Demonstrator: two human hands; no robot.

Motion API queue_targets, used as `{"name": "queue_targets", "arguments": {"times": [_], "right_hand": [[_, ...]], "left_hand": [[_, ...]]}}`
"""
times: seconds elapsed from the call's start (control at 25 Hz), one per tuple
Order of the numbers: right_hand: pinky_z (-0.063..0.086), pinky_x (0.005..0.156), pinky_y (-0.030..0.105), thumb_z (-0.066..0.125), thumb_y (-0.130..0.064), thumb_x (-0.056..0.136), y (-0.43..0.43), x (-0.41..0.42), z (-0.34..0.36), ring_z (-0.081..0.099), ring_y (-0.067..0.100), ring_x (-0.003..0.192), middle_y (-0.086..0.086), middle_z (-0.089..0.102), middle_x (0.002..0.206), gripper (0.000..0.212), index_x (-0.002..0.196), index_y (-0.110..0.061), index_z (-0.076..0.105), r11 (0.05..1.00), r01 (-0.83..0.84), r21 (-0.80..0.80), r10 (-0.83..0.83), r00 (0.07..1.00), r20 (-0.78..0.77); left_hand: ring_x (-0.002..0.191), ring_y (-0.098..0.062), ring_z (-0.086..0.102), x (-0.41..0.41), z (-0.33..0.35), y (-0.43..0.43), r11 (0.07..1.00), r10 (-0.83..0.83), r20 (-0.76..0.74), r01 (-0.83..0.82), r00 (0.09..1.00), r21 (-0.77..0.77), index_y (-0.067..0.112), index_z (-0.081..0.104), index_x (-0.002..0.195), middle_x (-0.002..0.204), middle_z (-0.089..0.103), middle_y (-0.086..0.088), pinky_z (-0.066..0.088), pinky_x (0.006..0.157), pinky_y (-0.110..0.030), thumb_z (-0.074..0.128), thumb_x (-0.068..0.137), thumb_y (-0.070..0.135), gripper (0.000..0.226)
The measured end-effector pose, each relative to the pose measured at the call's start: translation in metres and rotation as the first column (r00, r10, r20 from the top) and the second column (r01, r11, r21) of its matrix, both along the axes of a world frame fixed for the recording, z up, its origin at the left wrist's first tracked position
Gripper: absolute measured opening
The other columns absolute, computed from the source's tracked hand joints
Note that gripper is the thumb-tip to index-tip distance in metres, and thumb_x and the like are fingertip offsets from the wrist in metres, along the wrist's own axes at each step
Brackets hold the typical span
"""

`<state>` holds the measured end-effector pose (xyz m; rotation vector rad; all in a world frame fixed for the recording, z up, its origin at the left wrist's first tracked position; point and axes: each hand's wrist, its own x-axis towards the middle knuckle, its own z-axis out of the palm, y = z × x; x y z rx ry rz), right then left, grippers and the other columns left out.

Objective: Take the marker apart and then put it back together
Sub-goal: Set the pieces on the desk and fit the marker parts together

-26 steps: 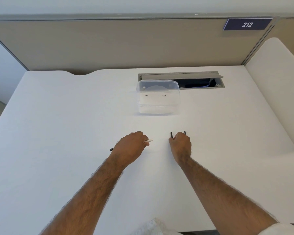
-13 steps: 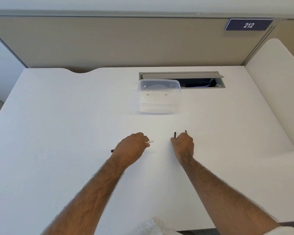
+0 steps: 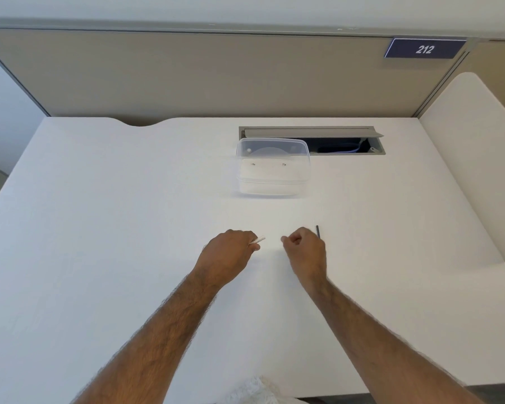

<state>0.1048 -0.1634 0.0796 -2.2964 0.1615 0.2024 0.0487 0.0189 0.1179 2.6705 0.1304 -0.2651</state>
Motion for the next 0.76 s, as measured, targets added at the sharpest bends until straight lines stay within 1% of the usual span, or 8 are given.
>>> {"name": "queue_targets", "arguments": {"times": [0.08,0.16,0.32,0.44,0.52,0.6,0.68,0.76], "right_hand": [[0.045,0.059,0.018,0.072,-0.024,0.084,0.007,-0.022,0.005,0.062,0.002,0.062,-0.012,0.068,0.068,0.012,0.073,-0.023,0.065,0.978,-0.11,0.176,0.115,0.993,-0.017],[0.048,0.061,0.014,0.074,-0.02,0.084,0.011,-0.042,0.008,0.064,0.0,0.064,-0.015,0.072,0.075,0.007,0.079,-0.021,0.069,0.931,-0.163,0.327,0.185,0.982,-0.035],[0.055,0.067,0.019,0.077,-0.01,0.085,0.007,-0.053,0.014,0.069,0.009,0.071,0.003,0.076,0.084,0.01,0.09,-0.01,0.069,0.878,-0.076,0.473,0.161,0.977,-0.14],[0.054,0.06,0.026,0.075,-0.001,0.084,-0.006,-0.05,0.019,0.067,0.018,0.066,0.008,0.071,0.074,0.013,0.093,-0.007,0.068,0.813,0.003,0.582,0.145,0.968,-0.207],[0.05,0.053,0.025,0.074,-0.003,0.084,-0.015,-0.049,0.019,0.063,0.015,0.062,0.003,0.07,0.071,0.013,0.092,-0.012,0.07,0.81,0.022,0.586,0.122,0.971,-0.204],[0.051,0.057,0.027,0.074,-0.007,0.084,-0.021,-0.047,0.016,0.061,0.011,0.062,0.001,0.071,0.073,0.012,0.09,-0.016,0.072,0.847,0.047,0.53,0.066,0.979,-0.192],[0.052,0.058,0.027,0.072,-0.007,0.084,-0.024,-0.044,0.012,0.06,0.009,0.061,-0.001,0.071,0.073,0.011,0.087,-0.018,0.073,0.884,0.063,0.464,0.018,0.986,-0.167],[0.05,0.058,0.023,0.071,-0.007,0.083,-0.027,-0.041,0.008,0.059,0.006,0.06,-0.005,0.07,0.073,0.013,0.085,-0.02,0.073,0.919,0.04,0.392,0.009,0.992,-0.123]], "left_hand": [[0.077,-0.015,0.065,0.0,0.002,-0.007,0.993,0.096,0.02,-0.094,0.995,-0.077,0.029,0.063,0.096,0.085,0.07,0.013,0.049,0.059,-0.031,0.047,0.101,0.043,0.021],[0.076,-0.01,0.07,0.001,0.004,-0.018,0.911,0.266,0.016,-0.246,0.964,-0.331,0.028,0.066,0.095,0.086,0.075,0.016,0.056,0.064,-0.031,0.053,0.099,0.039,0.017],[0.077,-0.022,0.077,0.002,0.001,-0.034,0.363,0.524,-0.259,-0.488,0.812,-0.794,0.015,0.071,0.095,0.086,0.08,0.001,0.061,0.065,-0.032,0.066,0.096,0.023,0.01],[0.078,-0.026,0.076,0.0,-0.001,-0.036,0.166,0.484,-0.364,-0.491,0.796,-0.855,0.005,0.073,0.099,0.091,0.08,-0.01,0.061,0.065,-0.03,0.071,0.094,0.024,0.02],[0.071,-0.022,0.075,0.002,-0.003,-0.039,0.232,0.479,-0.332,-0.482,0.812,-0.845,0.006,0.075,0.095,0.091,0.079,-0.012,0.061,0.062,-0.03,0.071,0.093,0.029,0.023],[0.066,-0.014,0.071,0.0,-0.008,-0.042,0.509,0.512,-0.172,-0.459,0.841,-0.728,0.016,0.072,0.089,0.085,0.077,0.0,0.059,0.06,-0.031,0.07,0.093,0.039,0.024],[0.076,-0.008,0.066,-0.006,-0.014,-0.046,0.855,0.41,0.118,-0.336,0.905,-0.395,0.027,0.065,0.1,0.095,0.069,0.012,0.057,0.063,-0.033,0.065,0.095,0.038,0.012],[0.087,-0.014,0.063,-0.009,-0.024,-0.05,0.99,0.131,0.289,-0.109,0.948,-0.091,0.031,0.058,0.124,0.107,0.061,0.01,0.058,0.064,-0.039,0.061,0.098,0.026,0.026]]}}
